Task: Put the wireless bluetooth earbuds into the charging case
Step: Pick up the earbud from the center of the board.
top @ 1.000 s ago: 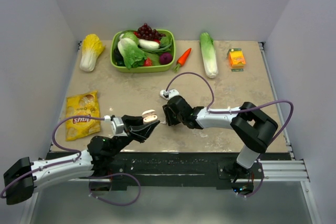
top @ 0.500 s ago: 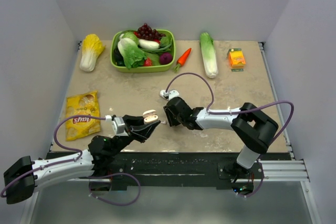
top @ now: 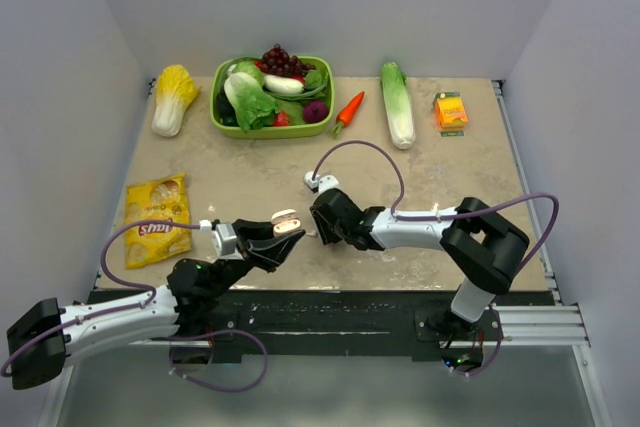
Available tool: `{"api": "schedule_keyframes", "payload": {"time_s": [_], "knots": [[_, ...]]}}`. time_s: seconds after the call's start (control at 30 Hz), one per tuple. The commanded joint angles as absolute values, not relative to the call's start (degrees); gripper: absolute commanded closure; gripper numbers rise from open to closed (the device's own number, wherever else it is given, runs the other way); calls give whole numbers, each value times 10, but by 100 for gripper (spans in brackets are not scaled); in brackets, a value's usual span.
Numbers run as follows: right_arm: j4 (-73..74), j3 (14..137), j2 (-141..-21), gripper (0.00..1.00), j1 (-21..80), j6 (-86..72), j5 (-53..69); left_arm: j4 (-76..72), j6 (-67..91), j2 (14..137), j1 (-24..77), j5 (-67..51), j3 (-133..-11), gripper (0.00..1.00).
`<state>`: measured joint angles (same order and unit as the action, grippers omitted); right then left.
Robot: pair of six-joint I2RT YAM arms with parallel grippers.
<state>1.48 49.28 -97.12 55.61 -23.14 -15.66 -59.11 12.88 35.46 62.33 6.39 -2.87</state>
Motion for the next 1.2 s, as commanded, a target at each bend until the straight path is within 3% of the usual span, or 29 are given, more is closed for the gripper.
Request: {"api": "schedule_keyframes", "payload": {"time_s": [0.0,0.3,0.67,1.17], "knots": [[56,498,-982,61,562,-243,-159,-632,134,347,626,60,88,100],[52,500,-988,74,563,-242,-150,-637,136,350,626,59,90,100],[52,507,-984,99,563,-245,-136,-638,136,352,626,62,89,100],[43,493,-926,100,562,-250,-148,-631,128,340,626,73,88,100]]}}
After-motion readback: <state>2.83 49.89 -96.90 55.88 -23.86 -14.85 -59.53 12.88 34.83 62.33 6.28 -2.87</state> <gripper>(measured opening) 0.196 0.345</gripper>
